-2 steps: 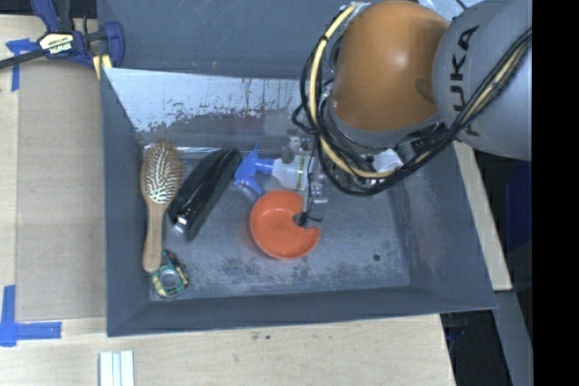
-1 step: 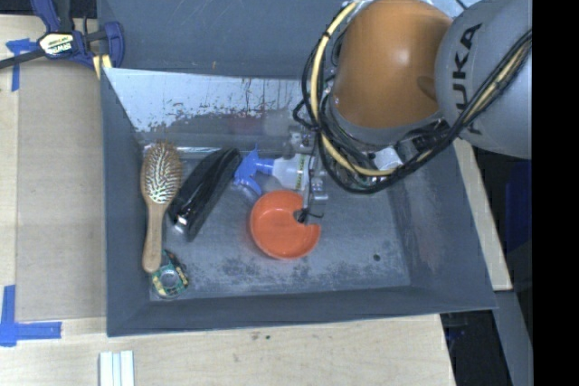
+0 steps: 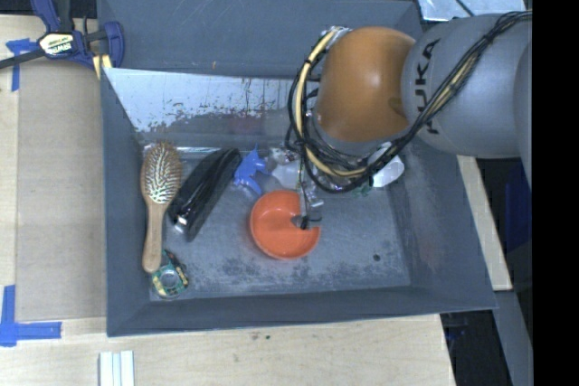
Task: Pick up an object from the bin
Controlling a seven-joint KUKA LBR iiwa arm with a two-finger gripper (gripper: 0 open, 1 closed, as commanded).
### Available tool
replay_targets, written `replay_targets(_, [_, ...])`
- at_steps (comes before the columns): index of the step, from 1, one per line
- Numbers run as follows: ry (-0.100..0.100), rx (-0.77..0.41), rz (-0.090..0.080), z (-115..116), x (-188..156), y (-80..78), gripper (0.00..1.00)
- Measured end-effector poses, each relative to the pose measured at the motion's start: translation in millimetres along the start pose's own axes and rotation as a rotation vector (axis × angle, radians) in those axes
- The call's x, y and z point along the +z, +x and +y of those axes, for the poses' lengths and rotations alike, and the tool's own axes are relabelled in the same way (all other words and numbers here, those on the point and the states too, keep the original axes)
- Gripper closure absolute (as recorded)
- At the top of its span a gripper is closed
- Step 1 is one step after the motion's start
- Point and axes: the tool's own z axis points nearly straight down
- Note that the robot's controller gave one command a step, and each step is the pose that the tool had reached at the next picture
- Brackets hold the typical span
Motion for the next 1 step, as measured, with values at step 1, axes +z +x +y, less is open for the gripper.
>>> replay_targets(1, [0.0,-0.137,-0.008,-11.2,49.7,2.3,0.0])
